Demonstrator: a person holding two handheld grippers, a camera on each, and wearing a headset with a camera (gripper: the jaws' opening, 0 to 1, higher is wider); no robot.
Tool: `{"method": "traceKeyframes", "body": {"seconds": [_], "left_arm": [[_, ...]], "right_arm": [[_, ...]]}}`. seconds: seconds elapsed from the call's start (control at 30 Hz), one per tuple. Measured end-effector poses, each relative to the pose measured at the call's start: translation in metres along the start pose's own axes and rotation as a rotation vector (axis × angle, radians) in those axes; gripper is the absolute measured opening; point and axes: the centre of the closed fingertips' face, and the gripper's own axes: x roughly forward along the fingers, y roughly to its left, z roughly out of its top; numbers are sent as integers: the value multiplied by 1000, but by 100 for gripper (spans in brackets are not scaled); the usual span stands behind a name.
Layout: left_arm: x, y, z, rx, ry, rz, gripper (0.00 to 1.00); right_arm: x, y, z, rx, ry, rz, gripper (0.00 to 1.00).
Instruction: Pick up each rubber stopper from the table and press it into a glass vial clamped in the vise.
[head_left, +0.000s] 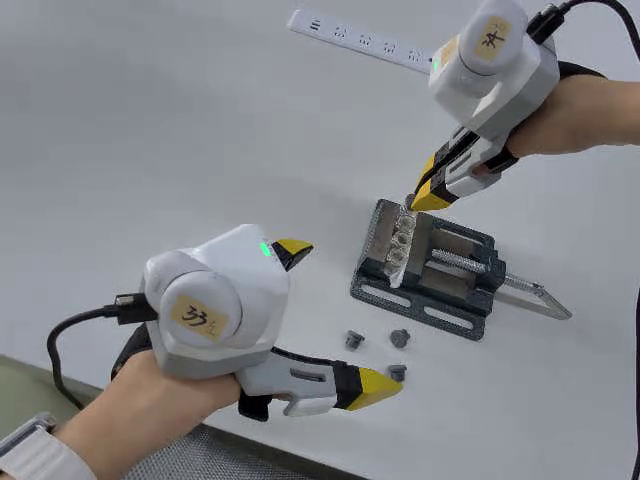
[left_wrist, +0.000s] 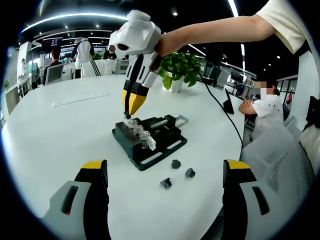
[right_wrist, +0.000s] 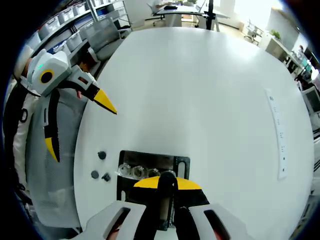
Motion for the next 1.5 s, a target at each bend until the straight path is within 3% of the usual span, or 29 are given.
{"method": "traceKeyframes", "body": {"seconds": [0.57,0.9,1.5], "left_arm": [[1,1,-3,-2,7,-5,95],[1,0,-4,-3,10,-6,95],[1,0,-3,-7,3,-6,95]], "right_arm": [[-1,1,0,-16,-3,6,7],[0,5,-2,-24,-14,6,17],[-15,5,7,-44,-24,14,5]]}}
